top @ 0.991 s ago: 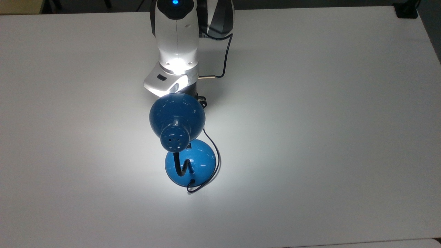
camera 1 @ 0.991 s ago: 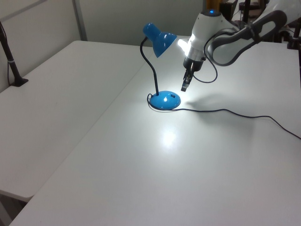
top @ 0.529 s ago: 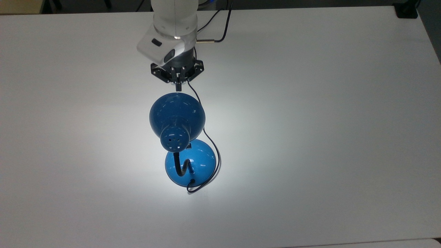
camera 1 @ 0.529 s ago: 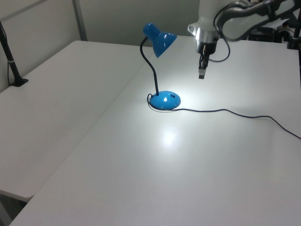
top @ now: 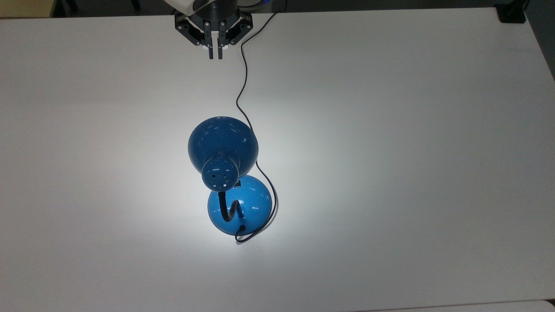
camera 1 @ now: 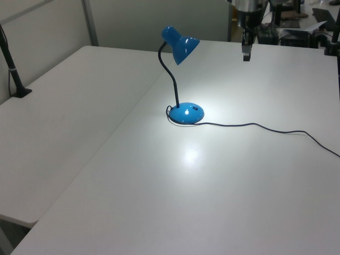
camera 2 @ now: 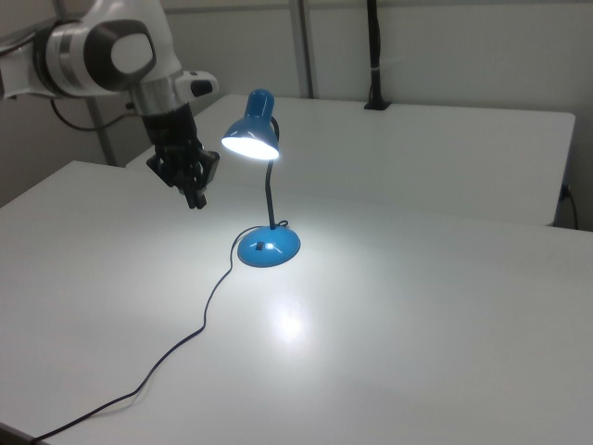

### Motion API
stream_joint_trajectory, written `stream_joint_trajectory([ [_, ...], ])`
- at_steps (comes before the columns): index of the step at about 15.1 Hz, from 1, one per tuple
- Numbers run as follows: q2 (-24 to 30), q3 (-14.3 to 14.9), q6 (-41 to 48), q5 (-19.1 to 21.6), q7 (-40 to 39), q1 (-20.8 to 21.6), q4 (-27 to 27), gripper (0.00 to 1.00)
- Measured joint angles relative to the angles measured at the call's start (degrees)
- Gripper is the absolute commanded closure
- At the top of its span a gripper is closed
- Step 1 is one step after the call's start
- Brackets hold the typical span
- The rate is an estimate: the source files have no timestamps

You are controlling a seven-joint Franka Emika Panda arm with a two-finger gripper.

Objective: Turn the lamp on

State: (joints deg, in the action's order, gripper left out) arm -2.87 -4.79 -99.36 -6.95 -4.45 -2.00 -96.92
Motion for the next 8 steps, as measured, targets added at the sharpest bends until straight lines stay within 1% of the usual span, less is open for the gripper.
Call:
stream_joint_trajectory([
  [1,0.0,0.0,1.6,0.0,0.0,0.0,1.3,0.32],
  [2,0.0,0.0,3.0,0.0,0.0,0.0,2.4,0.09],
  [3,0.0,0.0,4.2,0.0,0.0,0.0,3.4,0.01],
  [6,0.0,0.0,5.5,0.0,0.7,0.0,4.8,0.00],
  [8,0.0,0.0,5.5,0.0,3.1,0.0,4.9,0.00],
])
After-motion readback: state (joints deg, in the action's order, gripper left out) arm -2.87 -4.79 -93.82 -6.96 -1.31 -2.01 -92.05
